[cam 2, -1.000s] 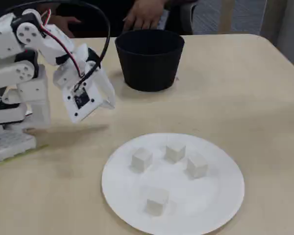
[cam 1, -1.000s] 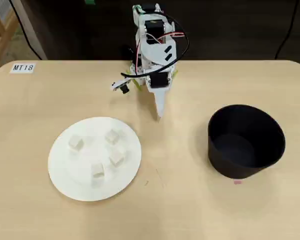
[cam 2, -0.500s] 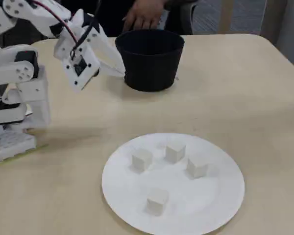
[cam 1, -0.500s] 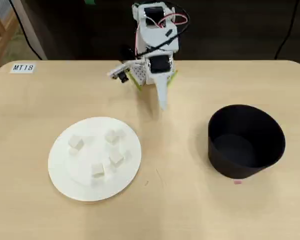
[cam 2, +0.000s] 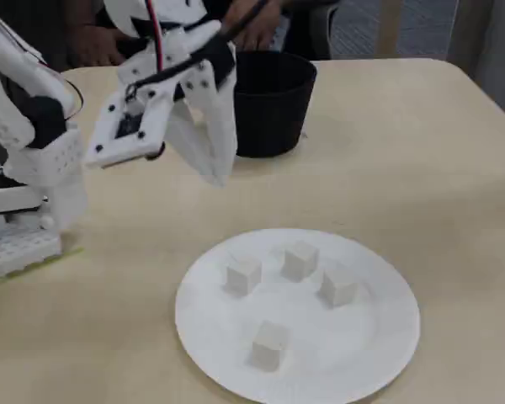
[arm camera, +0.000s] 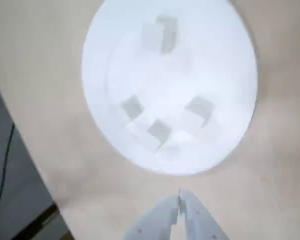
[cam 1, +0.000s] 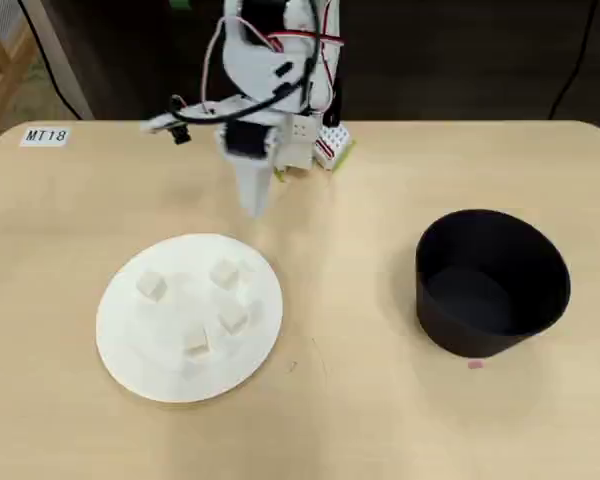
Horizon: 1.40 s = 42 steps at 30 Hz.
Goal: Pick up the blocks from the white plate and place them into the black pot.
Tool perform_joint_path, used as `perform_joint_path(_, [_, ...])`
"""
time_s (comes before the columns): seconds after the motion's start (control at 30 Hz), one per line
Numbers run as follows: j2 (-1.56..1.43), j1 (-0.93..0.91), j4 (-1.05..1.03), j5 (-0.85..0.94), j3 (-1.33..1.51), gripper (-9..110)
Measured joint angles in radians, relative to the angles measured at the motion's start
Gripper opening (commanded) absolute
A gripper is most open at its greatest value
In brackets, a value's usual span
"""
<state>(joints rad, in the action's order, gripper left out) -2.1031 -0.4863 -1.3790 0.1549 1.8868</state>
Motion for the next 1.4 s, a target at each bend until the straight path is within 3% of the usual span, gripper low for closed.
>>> perform_joint_path(0.33, [0.491,-0.176,-0.183,0.123,-0.397,-1])
perform_joint_path(0.53, [0.601,-0.199,-0.184,0.192,-0.428,23])
perform_joint_path(0.9, [0.730,-0.193,-0.115,0.176,-0.428,41])
perform_joint_path(1.4, [0.922,-0.210,-0.103,0.160,-0.569,40])
